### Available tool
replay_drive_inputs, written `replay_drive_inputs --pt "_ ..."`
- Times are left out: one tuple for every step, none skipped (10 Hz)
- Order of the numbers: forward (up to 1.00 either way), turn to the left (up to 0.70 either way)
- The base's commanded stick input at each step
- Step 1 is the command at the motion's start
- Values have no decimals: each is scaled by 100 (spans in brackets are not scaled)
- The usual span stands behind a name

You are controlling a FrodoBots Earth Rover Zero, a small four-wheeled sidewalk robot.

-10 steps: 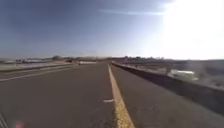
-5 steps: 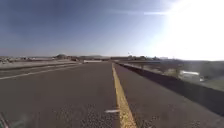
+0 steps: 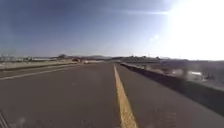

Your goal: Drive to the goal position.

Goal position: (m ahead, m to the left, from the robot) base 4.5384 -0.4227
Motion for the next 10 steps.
replay_drive_inputs --pt "70 0" --pt "70 0" --pt "70 0" --pt "70 0" --pt "70 0" --pt "70 0" --pt "70 0" --pt "70 0" --pt "70 0" --pt "70 0"
